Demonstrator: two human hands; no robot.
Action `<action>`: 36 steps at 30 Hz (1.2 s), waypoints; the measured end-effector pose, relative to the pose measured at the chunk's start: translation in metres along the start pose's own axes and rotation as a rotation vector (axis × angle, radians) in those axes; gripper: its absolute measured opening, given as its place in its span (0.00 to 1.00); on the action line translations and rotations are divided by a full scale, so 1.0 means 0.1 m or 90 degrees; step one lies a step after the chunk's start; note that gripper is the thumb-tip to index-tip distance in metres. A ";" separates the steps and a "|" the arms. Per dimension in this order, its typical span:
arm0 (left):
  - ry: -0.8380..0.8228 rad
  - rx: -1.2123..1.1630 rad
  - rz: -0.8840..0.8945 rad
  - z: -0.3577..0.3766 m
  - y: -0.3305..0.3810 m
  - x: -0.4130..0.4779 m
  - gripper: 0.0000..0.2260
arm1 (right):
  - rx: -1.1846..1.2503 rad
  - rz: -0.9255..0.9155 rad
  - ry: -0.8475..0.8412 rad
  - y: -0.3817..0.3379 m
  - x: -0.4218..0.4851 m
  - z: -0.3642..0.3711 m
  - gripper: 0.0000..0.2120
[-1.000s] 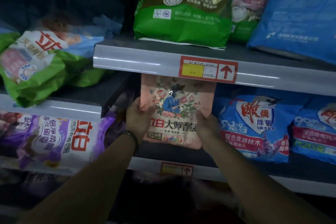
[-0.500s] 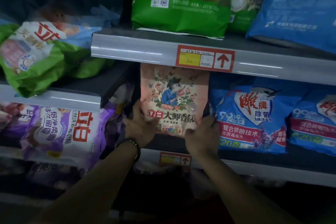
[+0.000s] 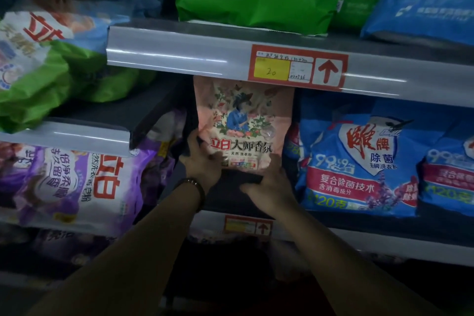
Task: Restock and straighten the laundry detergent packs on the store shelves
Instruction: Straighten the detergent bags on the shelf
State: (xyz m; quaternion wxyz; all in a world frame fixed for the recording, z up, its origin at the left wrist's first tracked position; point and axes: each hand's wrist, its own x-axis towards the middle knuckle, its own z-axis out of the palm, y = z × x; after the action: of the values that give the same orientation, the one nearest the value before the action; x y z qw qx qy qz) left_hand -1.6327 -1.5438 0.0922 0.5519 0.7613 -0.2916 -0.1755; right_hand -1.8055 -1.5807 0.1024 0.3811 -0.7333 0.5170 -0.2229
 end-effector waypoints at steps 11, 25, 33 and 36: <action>0.104 0.019 0.020 0.33 -0.08 0.36 0.37 | -0.083 -0.048 0.008 0.24 0.53 0.09 0.60; -0.269 0.467 0.234 -0.05 0.14 -0.46 0.28 | -0.205 -0.052 -0.160 0.13 -0.17 -0.66 0.24; -0.348 0.437 0.432 -0.46 1.07 -1.33 0.07 | -0.222 -0.144 -0.138 -0.31 -1.22 -1.42 0.15; -0.287 0.384 0.514 -0.71 1.59 -1.61 0.07 | -0.214 -0.194 -0.071 -0.58 -1.55 -1.74 0.11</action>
State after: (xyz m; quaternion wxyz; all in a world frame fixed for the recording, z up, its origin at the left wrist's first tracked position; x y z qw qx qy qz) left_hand -1.7542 -1.4241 0.2566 0.2563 0.6568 -0.7090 -0.0172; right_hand -1.9537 -1.4835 0.2651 0.2438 -0.8673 0.4079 -0.1479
